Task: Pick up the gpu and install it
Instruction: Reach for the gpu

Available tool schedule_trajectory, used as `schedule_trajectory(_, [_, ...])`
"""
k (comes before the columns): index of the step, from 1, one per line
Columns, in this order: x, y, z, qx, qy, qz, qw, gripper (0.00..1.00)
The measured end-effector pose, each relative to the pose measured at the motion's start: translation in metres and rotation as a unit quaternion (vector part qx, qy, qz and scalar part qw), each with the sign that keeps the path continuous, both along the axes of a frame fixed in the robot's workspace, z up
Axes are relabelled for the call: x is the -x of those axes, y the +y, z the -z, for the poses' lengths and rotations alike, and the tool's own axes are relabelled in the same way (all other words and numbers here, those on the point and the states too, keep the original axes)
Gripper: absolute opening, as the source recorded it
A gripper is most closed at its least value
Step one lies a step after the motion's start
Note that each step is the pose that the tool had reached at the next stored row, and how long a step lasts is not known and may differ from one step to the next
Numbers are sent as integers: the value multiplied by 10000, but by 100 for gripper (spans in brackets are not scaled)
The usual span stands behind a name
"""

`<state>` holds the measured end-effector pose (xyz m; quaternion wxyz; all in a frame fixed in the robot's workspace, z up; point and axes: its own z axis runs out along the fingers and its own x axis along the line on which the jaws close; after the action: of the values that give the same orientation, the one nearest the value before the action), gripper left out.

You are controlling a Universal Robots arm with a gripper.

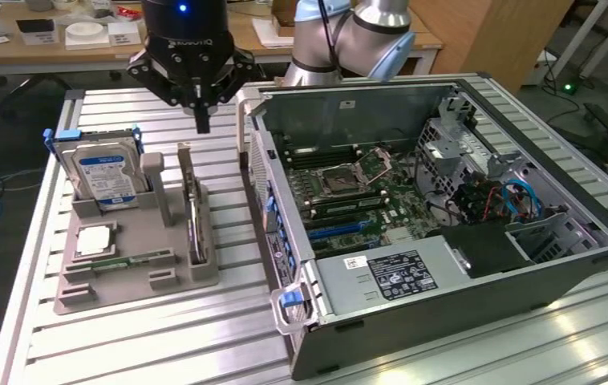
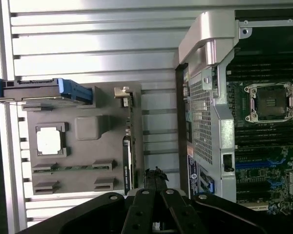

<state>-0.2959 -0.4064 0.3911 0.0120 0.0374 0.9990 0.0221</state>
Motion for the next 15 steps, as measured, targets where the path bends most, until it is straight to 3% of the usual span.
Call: schedule_trajectory(15, [197,-7,2,0,0,1,10000,11])
